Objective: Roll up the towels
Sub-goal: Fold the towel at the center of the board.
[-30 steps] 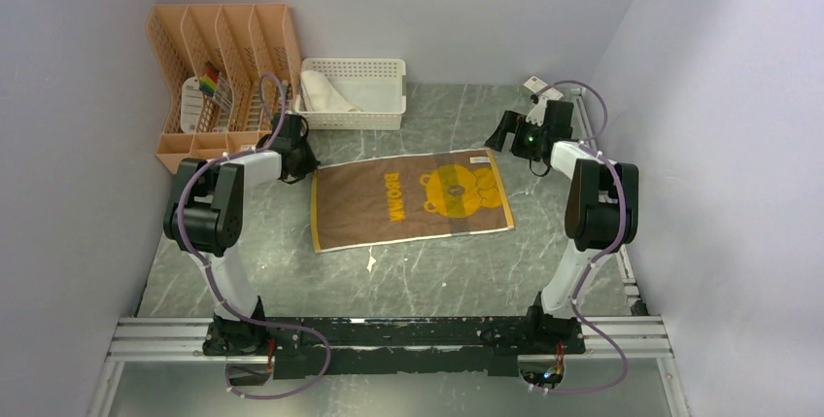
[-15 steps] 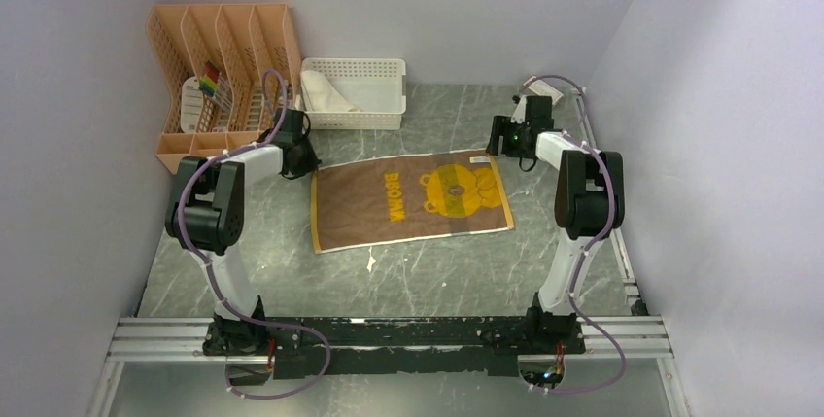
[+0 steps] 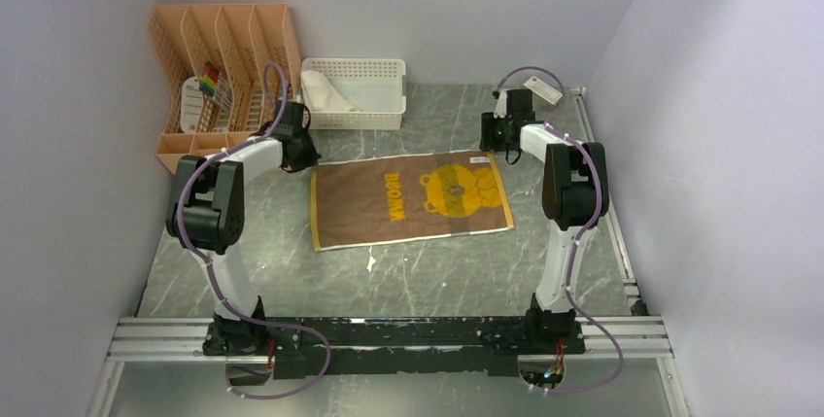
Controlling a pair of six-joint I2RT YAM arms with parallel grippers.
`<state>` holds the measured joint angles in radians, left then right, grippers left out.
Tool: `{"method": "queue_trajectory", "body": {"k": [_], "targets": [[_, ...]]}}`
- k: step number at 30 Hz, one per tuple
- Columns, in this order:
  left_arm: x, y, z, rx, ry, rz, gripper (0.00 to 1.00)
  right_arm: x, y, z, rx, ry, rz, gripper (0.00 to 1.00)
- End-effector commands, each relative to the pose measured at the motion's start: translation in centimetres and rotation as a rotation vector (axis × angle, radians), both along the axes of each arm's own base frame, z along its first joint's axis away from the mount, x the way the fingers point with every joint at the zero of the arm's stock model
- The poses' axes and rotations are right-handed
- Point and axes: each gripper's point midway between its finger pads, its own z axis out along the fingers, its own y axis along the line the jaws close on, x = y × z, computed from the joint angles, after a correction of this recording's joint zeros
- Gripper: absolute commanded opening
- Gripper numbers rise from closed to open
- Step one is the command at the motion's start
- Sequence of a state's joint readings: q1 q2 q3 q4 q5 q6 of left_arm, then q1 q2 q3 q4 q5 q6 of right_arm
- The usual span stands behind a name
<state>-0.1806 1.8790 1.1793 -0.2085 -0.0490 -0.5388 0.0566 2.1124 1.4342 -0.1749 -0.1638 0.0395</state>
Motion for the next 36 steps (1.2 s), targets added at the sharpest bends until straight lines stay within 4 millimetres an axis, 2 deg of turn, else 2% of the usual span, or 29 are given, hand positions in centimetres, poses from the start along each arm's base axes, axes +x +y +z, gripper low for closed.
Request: {"method": "queue_trajectory", "body": {"k": [1, 6, 10, 13, 17, 20, 24, 26, 30, 31, 36], "targets": [[0.7, -0.3, 0.3, 0.013, -0.002, -0.020, 0.07, -1.1, 0.4, -2.4, -0.060, 0.066, 0.026, 0.45], [0.8, -0.2, 0.5, 0.019, -0.004, -0.019, 0.07, -2.2, 0.2, -2.9, -0.096, 0.091, 0.017, 0.43], [0.7, -0.1, 0.6, 0.019, -0.005, -0.018, 0.07, -3.1, -0.3, -3.1, -0.115, 0.113, 0.001, 0.35], [0.7, 0.0, 0.6, 0.019, -0.005, -0.017, 0.07, -3.6, -0.2, -3.1, -0.113, 0.121, 0.001, 0.27], [0.7, 0.1, 0.4, 0.018, -0.002, -0.017, 0.07, -4.4, -0.4, -3.5, -0.112, 0.138, -0.006, 0.01], [1.0, 0.1, 0.6, 0.018, -0.007, -0.017, 0.07, -4.7, -0.5, -3.0, -0.106, 0.130, -0.017, 0.00], [2.4, -0.1, 1.3, 0.022, -0.036, -0.035, 0.07, -3.7, -0.4, -0.5, -0.024, 0.062, -0.031, 0.00], [3.8, -0.3, 2.4, 0.030, -0.060, -0.059, 0.07, -2.6, -0.7, 2.1, 0.017, -0.003, -0.049, 0.00], [7.2, -1.1, 4.8, 0.043, -0.117, -0.119, 0.07, -0.7, -1.7, 6.0, 0.025, -0.090, -0.076, 0.00], [8.3, -1.1, 5.8, 0.051, -0.140, -0.121, 0.07, -0.3, -1.9, 6.8, 0.021, -0.106, -0.082, 0.00], [10.4, -1.0, 6.9, 0.067, -0.167, -0.126, 0.07, 1.0, -2.6, 9.6, 0.013, -0.155, -0.094, 0.00]]}}
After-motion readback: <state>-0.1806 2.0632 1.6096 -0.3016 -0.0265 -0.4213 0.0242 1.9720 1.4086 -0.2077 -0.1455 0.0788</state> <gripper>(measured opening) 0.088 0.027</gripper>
